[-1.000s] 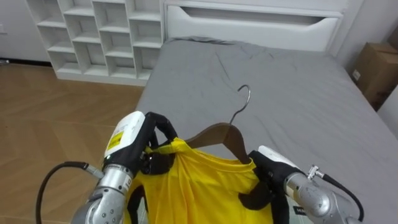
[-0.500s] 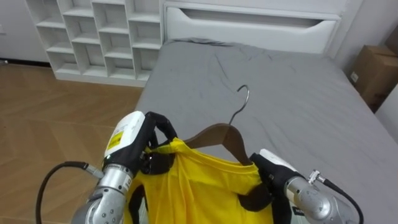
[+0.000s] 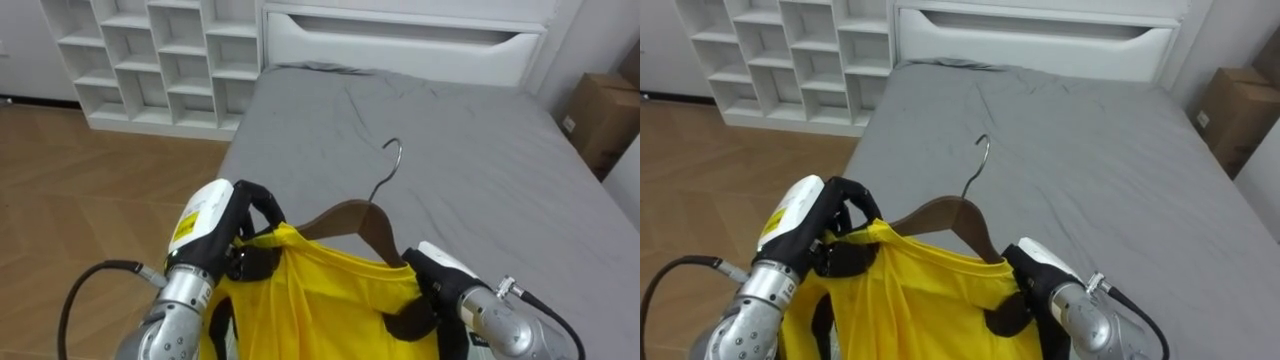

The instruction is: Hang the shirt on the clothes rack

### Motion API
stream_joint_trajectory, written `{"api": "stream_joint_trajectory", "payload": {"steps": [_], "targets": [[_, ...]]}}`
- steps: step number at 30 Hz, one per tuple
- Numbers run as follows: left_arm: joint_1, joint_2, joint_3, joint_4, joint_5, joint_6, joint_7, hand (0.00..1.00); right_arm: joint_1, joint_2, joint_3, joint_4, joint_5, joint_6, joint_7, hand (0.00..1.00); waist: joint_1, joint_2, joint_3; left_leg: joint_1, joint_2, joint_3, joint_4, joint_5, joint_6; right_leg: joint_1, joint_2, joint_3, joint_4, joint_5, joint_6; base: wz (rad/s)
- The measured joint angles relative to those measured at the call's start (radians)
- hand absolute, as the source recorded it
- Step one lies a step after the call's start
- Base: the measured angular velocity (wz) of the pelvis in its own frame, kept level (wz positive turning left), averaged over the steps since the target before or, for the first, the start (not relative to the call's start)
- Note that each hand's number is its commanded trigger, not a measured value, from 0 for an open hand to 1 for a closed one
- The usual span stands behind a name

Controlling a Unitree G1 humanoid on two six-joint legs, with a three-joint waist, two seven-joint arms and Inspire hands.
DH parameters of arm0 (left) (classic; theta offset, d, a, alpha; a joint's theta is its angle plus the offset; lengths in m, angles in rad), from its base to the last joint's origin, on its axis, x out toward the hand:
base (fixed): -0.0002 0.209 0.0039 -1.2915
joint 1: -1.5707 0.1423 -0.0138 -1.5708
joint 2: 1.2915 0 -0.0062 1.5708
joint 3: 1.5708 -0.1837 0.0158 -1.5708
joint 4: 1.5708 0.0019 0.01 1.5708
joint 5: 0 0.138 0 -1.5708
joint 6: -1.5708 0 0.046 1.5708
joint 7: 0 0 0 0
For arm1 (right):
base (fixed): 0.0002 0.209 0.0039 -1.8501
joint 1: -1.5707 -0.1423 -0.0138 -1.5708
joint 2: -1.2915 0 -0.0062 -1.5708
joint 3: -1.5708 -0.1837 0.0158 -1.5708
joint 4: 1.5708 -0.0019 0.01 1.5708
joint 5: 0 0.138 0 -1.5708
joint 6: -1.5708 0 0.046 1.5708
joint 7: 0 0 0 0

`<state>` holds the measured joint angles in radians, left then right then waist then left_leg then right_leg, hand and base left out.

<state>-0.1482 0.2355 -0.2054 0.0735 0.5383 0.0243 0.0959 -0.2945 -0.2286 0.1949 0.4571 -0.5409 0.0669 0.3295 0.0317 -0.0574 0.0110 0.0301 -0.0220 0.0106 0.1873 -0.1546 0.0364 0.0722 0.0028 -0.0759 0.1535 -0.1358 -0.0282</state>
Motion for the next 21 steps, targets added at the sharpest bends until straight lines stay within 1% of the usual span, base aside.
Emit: {"api": "stream_joint_trajectory", "payload": {"steps": [2, 4, 7, 9, 12, 21], "targets": [[0.000, -0.005, 0.000, 0.000, -0.030, 0.000, 0.000, 0.00, 0.001, 0.000, 0.002, 0.000, 0.000, 0.000, 0.000, 1.00, 0.001, 0.001, 0.0003, 0.000, 0.000, -0.003, -0.001, 0.000, 0.000, 0.000, 0.000, -0.002, 0.000, 0.000, 0.000, 0.00], [0.000, -0.019, 0.000, 0.000, -0.069, 0.000, 0.000, 0.00, 0.002, 0.002, 0.018, -0.002, -0.019, 0.000, -0.001, 1.00, 0.001, 0.003, 0.0004, -0.001, -0.001, -0.004, -0.002, 0.000, 0.000, 0.000, 0.000, -0.003, 0.000, 0.000, 0.000, 0.00], [0.000, -0.045, -0.004, 0.000, -0.077, 0.000, 0.000, 0.00, 0.003, 0.016, 0.045, -0.002, -0.057, 0.000, 0.001, 1.00, 0.001, 0.006, 0.0002, -0.001, -0.002, -0.005, -0.003, 0.000, 0.000, -0.002, 0.000, -0.005, 0.000, 0.000, 0.000, 0.00], [0.000, -0.051, -0.011, 0.000, -0.080, 0.000, 0.000, 0.00, 0.003, 0.019, 0.056, -0.003, -0.067, 0.000, 0.001, 1.00, 0.002, 0.010, 0.0005, -0.002, -0.002, -0.005, -0.003, 0.000, 0.000, -0.003, 0.000, -0.005, 0.000, 0.000, 0.000, 0.00], [0.000, -0.051, -0.030, 0.000, -0.115, 0.000, -0.001, 0.00, 0.003, 0.018, 0.062, -0.003, -0.092, 0.000, 0.003, 1.00, 0.004, 0.014, -0.0002, -0.001, -0.002, -0.005, -0.003, 0.000, 0.000, -0.002, 0.000, -0.004, 0.000, 0.000, 0.000, 0.00], [0.000, -0.054, -0.034, 0.000, -0.117, 0.000, -0.034, 0.00, 0.003, 0.019, 0.080, -0.002, -0.140, 0.000, 0.025, 1.00, 0.003, 0.020, 0.0022, 0.002, 0.004, 0.000, -0.003, 0.000, 0.000, 0.001, 0.000, 0.000, 0.000, 0.000, 0.000, 0.00]]}}
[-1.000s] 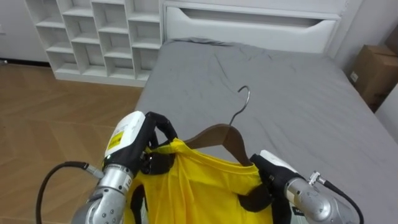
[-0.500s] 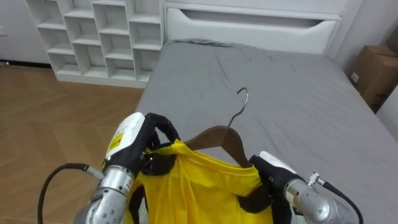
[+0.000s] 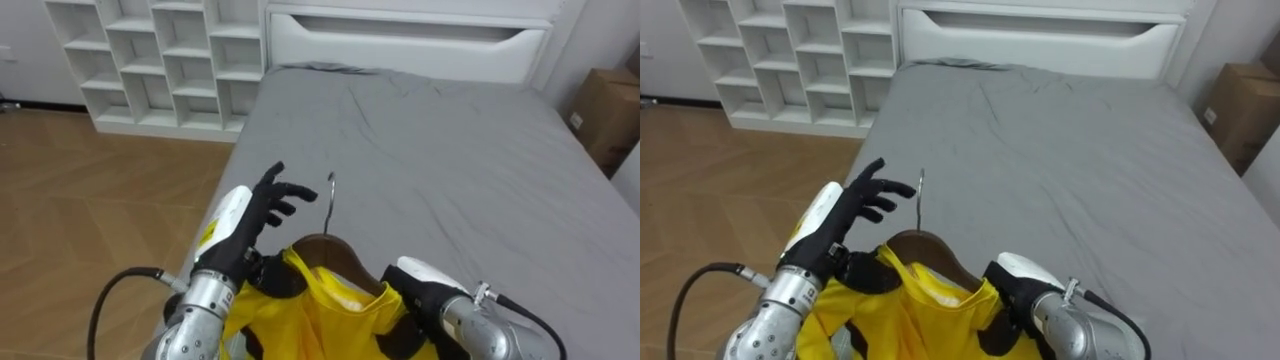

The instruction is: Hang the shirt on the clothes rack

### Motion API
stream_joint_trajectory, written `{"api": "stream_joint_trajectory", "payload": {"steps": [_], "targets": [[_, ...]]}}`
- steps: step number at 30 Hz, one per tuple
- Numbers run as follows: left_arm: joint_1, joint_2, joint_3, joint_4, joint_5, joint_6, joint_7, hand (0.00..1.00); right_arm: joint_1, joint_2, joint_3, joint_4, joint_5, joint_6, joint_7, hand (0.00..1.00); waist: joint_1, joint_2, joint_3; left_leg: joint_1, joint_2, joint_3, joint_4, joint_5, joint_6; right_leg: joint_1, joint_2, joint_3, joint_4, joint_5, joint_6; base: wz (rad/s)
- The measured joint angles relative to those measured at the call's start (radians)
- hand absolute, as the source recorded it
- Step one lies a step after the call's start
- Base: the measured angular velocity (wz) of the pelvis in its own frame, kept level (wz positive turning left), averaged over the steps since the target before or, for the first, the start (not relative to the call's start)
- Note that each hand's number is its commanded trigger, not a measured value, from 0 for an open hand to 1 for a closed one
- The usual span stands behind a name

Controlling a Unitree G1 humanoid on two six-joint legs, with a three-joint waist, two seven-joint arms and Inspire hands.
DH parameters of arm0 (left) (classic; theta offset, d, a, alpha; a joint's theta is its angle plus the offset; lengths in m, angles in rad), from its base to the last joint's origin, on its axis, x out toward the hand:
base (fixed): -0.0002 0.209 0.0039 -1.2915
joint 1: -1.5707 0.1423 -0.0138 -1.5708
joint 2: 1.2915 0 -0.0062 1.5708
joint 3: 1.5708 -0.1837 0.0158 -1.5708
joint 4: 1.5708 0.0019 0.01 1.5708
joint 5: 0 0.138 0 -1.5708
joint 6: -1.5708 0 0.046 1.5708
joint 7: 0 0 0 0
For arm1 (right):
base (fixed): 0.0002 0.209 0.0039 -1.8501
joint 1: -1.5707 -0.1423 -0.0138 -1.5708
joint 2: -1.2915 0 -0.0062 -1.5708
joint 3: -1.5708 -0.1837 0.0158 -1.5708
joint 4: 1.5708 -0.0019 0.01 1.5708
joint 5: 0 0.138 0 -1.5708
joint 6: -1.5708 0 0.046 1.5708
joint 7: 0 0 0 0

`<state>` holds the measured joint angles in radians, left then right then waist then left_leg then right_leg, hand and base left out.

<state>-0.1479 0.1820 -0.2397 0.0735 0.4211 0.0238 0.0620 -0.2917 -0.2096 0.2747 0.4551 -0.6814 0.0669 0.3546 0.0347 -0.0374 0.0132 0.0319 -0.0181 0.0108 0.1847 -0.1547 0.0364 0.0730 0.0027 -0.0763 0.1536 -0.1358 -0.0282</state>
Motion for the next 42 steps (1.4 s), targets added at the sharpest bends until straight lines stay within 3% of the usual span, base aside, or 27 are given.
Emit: {"api": "stream_joint_trajectory", "payload": {"steps": [12, 19, 26, 29, 42], "targets": [[0.000, 0.000, 0.000, 0.000, -0.004, -0.001, -0.015, 0.00, 0.000, 0.001, 0.000, 0.001, -0.003, 0.000, 0.009, 1.00, 0.000, 0.002, 0.0013, 0.001, 0.001, 0.003, -0.001, 0.000, 0.000, 0.000, 0.001, 0.003, 0.000, 0.000, 0.000, 0.00], [0.000, 0.001, 0.002, 0.001, -0.105, -0.001, -0.027, 0.00, 0.000, 0.001, -0.002, 0.005, 0.000, 0.000, 0.015, 1.00, -0.001, 0.007, 0.0050, 0.002, 0.001, 0.003, -0.001, 0.000, 0.000, 0.000, 0.001, 0.004, 0.000, 0.000, 0.000, 0.00], [0.000, 0.007, 0.013, 0.007, -0.113, -0.001, -0.048, 0.00, 0.001, 0.001, -0.022, 0.003, 0.000, -0.001, 0.035, 1.00, -0.004, 0.010, 0.0065, 0.005, 0.001, 0.004, -0.002, 0.000, 0.000, 0.001, 0.000, 0.005, 0.001, 0.000, 0.000, 0.00], [0.001, 0.013, 0.048, 0.008, -0.115, -0.001, -0.080, 0.00, 0.002, 0.000, -0.060, 0.002, 0.001, -0.004, 0.034, 1.00, -0.005, 0.015, 0.0097, 0.005, 0.001, 0.003, -0.004, -0.001, 0.001, 0.001, 0.000, 0.003, 0.000, 0.000, 0.000, 0.00], [0.055, 0.036, 0.200, 0.046, -0.114, 0.000, -0.128, 0.00, 0.028, -0.036, -0.183, 0.000, 0.099, -0.013, 0.025, 1.00, -0.015, 0.024, 0.0041, 0.004, 0.000, 0.000, -0.003, -0.001, 0.001, 0.003, -0.001, -0.001, -0.002, 0.000, 0.000, 0.01]]}}
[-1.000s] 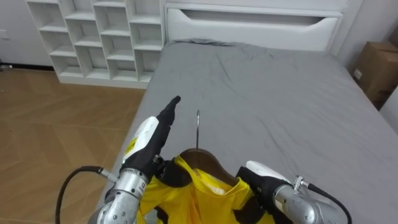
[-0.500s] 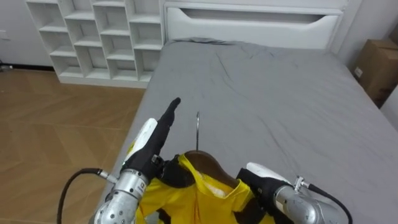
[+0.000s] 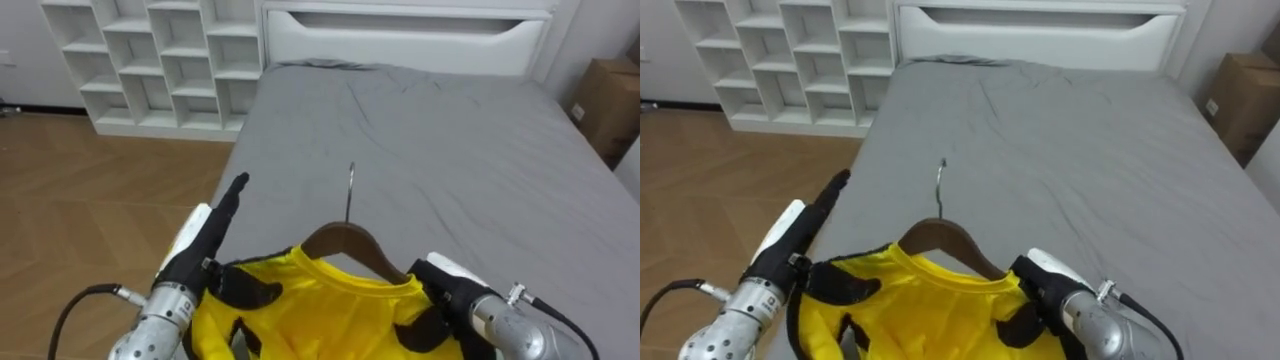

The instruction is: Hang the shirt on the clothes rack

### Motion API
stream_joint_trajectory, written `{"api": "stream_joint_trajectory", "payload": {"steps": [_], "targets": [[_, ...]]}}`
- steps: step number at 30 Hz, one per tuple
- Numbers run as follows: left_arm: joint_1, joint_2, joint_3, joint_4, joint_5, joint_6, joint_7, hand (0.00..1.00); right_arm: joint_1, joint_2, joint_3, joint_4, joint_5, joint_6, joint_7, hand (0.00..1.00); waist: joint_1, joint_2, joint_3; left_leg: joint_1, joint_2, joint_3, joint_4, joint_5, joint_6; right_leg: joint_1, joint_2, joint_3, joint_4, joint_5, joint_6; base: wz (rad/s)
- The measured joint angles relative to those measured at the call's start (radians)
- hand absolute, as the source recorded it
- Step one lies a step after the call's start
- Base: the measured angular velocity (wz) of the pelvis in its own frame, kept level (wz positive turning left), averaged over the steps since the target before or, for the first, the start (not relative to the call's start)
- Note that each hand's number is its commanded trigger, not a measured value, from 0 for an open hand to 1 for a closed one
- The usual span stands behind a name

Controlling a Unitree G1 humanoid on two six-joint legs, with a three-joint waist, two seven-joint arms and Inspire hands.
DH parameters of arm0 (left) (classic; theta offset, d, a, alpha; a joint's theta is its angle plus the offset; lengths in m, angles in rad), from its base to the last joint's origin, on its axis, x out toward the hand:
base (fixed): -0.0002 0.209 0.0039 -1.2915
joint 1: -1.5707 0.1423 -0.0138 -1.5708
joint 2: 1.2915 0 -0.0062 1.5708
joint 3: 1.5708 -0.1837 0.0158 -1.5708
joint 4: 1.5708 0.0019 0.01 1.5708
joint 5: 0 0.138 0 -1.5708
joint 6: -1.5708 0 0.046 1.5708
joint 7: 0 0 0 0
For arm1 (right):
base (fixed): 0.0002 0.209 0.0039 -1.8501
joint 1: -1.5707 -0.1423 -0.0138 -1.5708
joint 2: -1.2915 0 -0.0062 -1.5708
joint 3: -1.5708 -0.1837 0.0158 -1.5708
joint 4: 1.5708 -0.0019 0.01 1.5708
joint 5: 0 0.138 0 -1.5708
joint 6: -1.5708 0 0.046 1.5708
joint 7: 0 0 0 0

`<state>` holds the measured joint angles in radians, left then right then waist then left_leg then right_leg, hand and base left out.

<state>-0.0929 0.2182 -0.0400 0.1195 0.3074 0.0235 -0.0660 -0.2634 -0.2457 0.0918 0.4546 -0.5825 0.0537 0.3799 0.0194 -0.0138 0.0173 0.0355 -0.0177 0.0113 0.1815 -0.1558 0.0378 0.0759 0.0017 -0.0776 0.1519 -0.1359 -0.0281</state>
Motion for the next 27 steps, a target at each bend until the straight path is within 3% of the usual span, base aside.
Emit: {"api": "stream_joint_trajectory", "payload": {"steps": [8, 16, 27], "targets": [[0.012, 0.006, 0.039, 0.041, 0.002, 0.000, -0.026, 0.00, 0.000, -0.079, -0.062, 0.001, 0.036, -0.021, -0.025, 1.00, -0.015, 0.009, -0.0076, 0.012, -0.009, 0.001, 0.001, 0.000, 0.000, 0.014, -0.002, -0.003, 0.000, -0.004, 0.001, 0.00], [0.037, 0.038, 0.039, 0.073, 0.028, 0.000, -0.071, 0.00, 0.000, -0.082, -0.119, 0.001, 0.036, -0.021, -0.038, 1.00, -0.046, 0.005, -0.0081, 0.013, -0.009, 0.012, 0.004, 0.000, 0.000, 0.010, -0.002, 0.011, 0.001, -0.005, 0.002, -0.04], [0.086, 0.045, 0.052, 0.105, 0.033, -0.001, -0.085, 0.00, 0.000, -0.101, -0.124, -0.013, 0.058, -0.021, -0.042, 1.00, -0.052, -0.009, -0.0083, 0.015, -0.010, 0.013, 0.004, 0.000, 0.000, 0.009, -0.001, 0.020, 0.001, -0.006, 0.002, 0.00]]}}
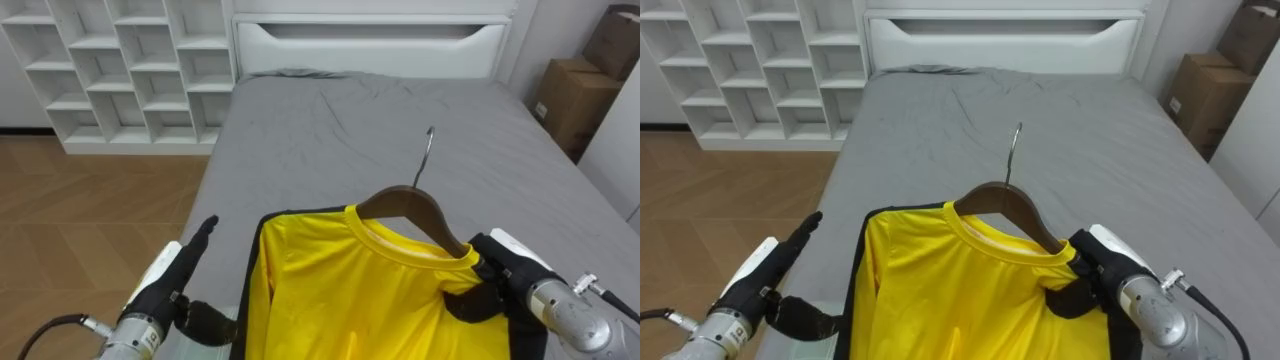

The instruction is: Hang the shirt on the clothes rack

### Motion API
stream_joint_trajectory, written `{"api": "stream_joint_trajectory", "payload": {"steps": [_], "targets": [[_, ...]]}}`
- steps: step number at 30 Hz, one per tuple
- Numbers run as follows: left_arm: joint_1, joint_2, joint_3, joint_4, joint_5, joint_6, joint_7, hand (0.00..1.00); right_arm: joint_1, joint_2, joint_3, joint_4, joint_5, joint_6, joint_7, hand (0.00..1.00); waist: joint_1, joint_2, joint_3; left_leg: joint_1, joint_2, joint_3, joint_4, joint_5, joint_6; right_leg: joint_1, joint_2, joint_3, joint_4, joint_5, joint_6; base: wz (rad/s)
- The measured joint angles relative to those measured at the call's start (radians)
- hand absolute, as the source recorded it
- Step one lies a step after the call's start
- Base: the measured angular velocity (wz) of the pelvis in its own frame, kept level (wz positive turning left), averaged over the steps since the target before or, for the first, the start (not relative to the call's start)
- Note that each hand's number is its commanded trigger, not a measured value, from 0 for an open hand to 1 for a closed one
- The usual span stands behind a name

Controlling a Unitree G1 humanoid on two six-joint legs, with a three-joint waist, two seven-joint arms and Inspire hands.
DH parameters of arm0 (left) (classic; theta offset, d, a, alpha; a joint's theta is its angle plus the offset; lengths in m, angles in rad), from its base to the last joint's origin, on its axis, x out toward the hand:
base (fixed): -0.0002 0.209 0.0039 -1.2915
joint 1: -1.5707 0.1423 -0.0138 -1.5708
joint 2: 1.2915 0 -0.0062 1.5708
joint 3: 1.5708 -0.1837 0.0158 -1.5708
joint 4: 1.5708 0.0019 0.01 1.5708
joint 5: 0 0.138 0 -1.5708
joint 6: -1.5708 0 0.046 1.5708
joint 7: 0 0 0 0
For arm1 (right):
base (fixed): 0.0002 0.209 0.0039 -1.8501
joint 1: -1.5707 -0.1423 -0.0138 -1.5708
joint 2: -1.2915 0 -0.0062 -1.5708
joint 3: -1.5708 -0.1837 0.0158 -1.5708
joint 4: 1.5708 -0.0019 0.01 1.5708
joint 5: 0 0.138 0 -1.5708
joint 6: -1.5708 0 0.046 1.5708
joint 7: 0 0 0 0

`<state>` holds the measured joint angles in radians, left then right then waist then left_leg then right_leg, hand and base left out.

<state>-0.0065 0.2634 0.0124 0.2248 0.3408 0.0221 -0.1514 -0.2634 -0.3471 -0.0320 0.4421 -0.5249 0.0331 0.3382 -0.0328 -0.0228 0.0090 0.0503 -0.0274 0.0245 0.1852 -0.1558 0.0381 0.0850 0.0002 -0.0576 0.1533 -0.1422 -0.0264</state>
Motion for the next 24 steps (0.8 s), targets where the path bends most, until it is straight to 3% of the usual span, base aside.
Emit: {"api": "stream_joint_trajectory", "payload": {"steps": [5, 9, 14, 16, 21, 24], "targets": [[0.025, 0.000, 0.036, 0.082, 0.014, 0.003, -0.010, 0.00, 0.000, -0.021, -0.025, -0.032, 0.006, 0.000, -0.001, 1.00, 0.007, -0.002, -0.0008, -0.001, 0.001, 0.000, 0.000, 0.000, 0.001, 0.001, 0.001, -0.003, 0.000, -0.002, -0.001, 0.00], [0.035, 0.000, 0.076, 0.235, 0.014, 0.001, -0.010, 0.00, 0.000, -0.021, -0.033, -0.059, 0.006, 0.000, -0.001, 1.00, 0.009, -0.002, -0.0011, 0.003, 0.001, 0.002, -0.003, 0.000, 0.001, 0.002, 0.002, -0.004, 0.001, -0.002, -0.001, -0.01], [0.066, -0.001, 0.134, 0.452, 0.014, -0.001, -0.001, 0.00, 0.013, -0.036, -0.041, -0.121, 0.011, 0.004, -0.013, 1.00, 0.016, -0.011, -0.0070, 0.006, 0.001, 0.005, -0.009, -0.001, 0.001, 0.000, 0.002, 0.000, 0.002, -0.003, -0.001, -0.01], [0.095, -0.004, 0.170, 0.535, 0.004, -0.002, 0.028, 0.00, 0.014, -0.040, -0.042, -0.148, 0.008, 0.004, -0.021, 1.00, 0.022, -0.019, -0.0121, 0.009, 0.002, 0.005, -0.014, -0.001, 0.001, 0.000, 0.003, 0.002, 0.000, -0.003, -0.001, 0.00], [0.113, -0.008, 0.256, 0.678, -0.038, -0.008, 0.100, 0.00, 0.015, -0.051, -0.094, -0.182, 0.021, 0.003, -0.035, 1.00, 0.050, -0.019, -0.0149, 0.016, 0.001, 0.001, -0.021, -0.001, 0.002, 0.004, 0.003, 0.002, 0.000, -0.003, -0.001, 0.00], [0.161, -0.007, 0.298, 0.721, -0.047, -0.015, 0.131, 0.00, 0.048, -0.052, -0.112, -0.238, 0.018, 0.017, -0.054, 1.00, 0.073, -0.017, -0.0156, 0.017, 0.002, 0.004, -0.023, -0.001, 0.002, 0.004, 0.003, 0.002, 0.000, -0.003, -0.001, 0.00]]}}
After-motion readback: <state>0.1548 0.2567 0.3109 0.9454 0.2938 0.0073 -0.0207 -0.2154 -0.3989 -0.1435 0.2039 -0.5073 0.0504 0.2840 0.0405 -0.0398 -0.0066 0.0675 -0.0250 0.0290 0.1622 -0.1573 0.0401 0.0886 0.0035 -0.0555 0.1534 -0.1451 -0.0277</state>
